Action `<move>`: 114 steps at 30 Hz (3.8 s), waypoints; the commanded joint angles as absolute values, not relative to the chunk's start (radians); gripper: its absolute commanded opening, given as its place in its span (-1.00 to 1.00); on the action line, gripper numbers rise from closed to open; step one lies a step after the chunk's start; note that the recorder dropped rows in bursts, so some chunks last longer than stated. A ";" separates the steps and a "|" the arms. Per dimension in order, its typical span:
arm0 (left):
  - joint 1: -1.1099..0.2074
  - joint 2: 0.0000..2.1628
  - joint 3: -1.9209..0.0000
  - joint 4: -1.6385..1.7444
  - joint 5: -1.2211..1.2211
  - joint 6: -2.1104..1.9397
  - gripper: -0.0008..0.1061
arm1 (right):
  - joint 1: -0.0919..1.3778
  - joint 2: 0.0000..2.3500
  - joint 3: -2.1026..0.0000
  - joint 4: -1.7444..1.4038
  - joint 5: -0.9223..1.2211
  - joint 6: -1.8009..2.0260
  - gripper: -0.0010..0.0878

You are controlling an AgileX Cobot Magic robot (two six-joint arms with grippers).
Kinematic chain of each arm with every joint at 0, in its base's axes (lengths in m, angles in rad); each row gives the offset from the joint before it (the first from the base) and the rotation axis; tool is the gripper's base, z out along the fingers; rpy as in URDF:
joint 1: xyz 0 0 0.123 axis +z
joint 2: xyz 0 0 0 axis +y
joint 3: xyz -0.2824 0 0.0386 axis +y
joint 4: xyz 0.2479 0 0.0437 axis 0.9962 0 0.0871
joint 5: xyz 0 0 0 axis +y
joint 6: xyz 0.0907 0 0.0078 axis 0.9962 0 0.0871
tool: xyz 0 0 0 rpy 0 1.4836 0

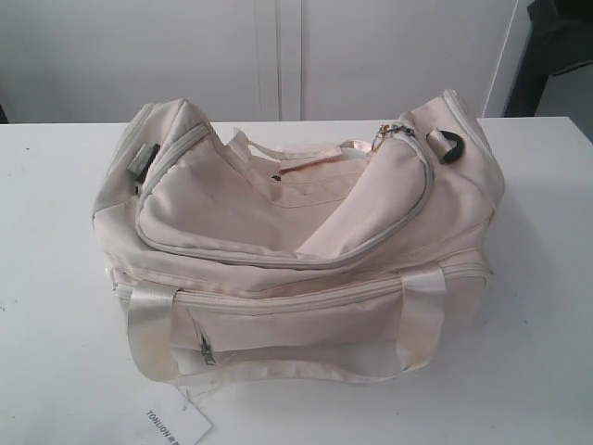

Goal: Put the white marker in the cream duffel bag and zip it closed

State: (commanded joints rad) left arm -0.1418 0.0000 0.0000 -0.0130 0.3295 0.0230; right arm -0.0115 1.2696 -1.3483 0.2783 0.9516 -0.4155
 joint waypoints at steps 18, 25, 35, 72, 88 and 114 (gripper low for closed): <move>-0.142 0.000 0.000 -0.013 0.329 0.023 -0.99 | -0.011 0.799 -0.867 0.224 0.692 -0.415 -0.98; -0.142 0.000 0.000 -0.013 0.329 0.023 -0.99 | -0.011 0.580 -0.621 0.197 0.594 -0.415 -0.98; -0.142 0.000 0.000 -0.013 0.329 0.025 -0.99 | -0.011 0.409 -0.355 0.205 0.476 -0.336 -0.98; -0.142 0.000 0.000 -0.013 0.329 0.025 -0.99 | -0.011 0.107 -0.335 0.201 0.558 -0.151 -0.98; -0.142 0.000 0.000 -0.013 0.329 0.025 -0.99 | -0.011 0.096 -0.327 0.085 0.548 0.000 -0.98; -0.142 0.000 0.000 -0.013 0.329 0.025 -0.99 | -0.011 0.000 -0.189 0.085 0.516 -0.048 -0.98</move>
State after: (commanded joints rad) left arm -0.1418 0.0000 0.0000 -0.0130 0.3295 0.0253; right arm -0.0115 0.0000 -0.1886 0.0851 0.5163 -0.0480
